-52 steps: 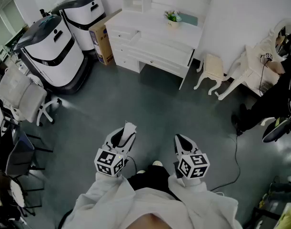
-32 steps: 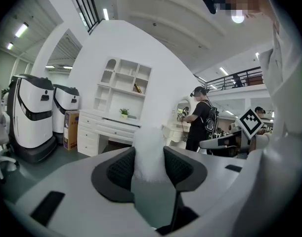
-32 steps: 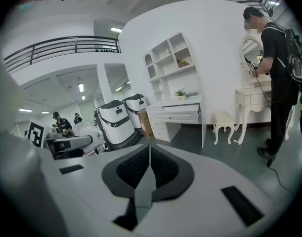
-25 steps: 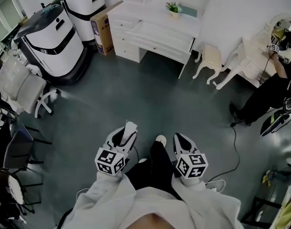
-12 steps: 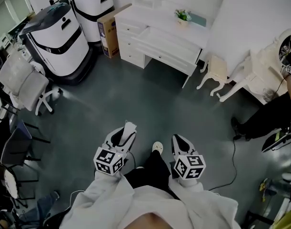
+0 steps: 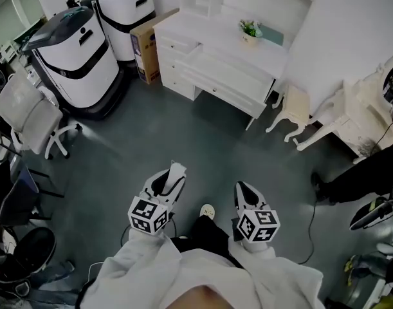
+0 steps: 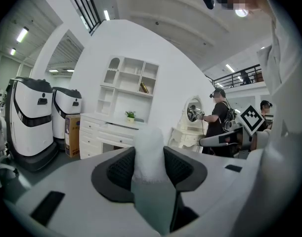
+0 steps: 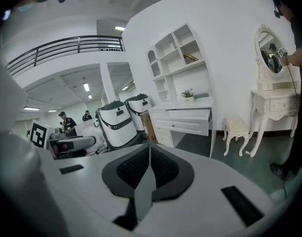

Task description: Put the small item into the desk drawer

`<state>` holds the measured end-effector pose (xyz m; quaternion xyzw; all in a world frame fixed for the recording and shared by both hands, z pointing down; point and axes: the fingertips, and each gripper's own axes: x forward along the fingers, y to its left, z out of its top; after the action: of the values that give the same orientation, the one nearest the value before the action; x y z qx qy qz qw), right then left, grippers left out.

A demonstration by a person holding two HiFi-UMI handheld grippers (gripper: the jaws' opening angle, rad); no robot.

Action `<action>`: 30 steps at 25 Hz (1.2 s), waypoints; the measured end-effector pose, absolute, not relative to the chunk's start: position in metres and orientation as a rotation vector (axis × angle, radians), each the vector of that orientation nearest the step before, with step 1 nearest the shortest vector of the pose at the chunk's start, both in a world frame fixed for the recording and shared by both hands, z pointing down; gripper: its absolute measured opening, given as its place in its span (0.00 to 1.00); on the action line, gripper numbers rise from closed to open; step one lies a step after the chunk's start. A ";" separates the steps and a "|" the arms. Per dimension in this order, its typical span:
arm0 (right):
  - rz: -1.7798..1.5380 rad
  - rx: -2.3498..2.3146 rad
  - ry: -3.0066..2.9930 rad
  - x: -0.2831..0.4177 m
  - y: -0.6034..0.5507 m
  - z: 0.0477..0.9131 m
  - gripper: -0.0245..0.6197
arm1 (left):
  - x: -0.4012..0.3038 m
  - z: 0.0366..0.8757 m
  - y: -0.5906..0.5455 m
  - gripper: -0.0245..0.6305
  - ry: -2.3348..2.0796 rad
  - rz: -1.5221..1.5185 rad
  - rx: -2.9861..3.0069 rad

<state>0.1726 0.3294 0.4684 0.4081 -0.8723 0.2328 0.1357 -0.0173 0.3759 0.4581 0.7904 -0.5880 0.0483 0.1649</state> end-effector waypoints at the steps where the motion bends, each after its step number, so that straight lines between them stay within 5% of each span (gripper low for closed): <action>1: 0.674 1.180 -2.527 0.172 0.322 0.468 0.10 | -0.017 0.458 0.369 0.32 -1.676 0.139 2.253; 30: 0.686 1.078 -2.584 0.185 0.206 0.477 0.10 | 0.009 0.460 0.272 0.32 -1.762 0.135 2.208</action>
<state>0.1848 0.2064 0.4769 0.3708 -0.8889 0.2361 0.1289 0.0090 0.2719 0.4604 0.7712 -0.6154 0.0471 0.1562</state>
